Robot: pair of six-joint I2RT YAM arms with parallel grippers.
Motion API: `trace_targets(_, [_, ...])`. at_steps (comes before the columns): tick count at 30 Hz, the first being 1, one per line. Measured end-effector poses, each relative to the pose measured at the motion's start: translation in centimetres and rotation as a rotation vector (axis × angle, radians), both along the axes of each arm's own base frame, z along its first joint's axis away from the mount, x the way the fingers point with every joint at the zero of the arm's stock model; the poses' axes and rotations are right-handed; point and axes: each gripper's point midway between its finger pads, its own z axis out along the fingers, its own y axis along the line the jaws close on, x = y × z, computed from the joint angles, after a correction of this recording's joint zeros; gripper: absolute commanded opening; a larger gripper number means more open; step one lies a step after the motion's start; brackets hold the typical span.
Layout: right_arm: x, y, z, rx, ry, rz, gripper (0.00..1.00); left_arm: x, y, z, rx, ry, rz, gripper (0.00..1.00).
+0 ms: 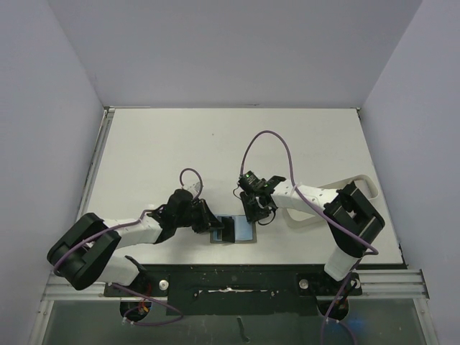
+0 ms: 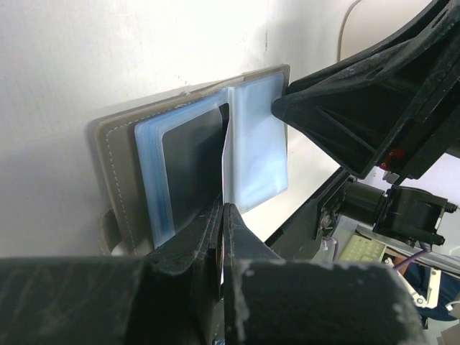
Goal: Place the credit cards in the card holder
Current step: Insert the credit card into the card holder.
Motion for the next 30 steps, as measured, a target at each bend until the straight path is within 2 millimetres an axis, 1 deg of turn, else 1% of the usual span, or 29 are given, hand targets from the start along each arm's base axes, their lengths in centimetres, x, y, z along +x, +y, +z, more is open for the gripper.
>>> trace_targets(10, [0.0, 0.0, 0.0, -0.002, -0.002, 0.003, 0.26, 0.1, -0.1, 0.3, -0.018, 0.000, -0.006, 0.00])
trace_targets(18, [0.0, 0.0, 0.0, -0.004, -0.004, 0.004, 0.25, 0.6, -0.8, 2.1, -0.057, -0.028, -0.022, 0.00])
trace_targets(21, [0.0, 0.0, 0.0, -0.006, -0.007, 0.006, 0.26, 0.7, -0.9, 2.4, -0.063, -0.033, -0.027, 0.00])
trace_targets(24, [0.0, 0.0, 0.0, -0.008, -0.008, 0.006, 0.26, 0.7, -1.0, 2.2, -0.061, -0.024, -0.036, 0.00])
trace_targets(30, [0.0, 0.0, 0.0, -0.009, -0.009, 0.008, 0.26, 0.7, -1.0, 0.7, -0.024, 0.011, -0.051, 0.00])
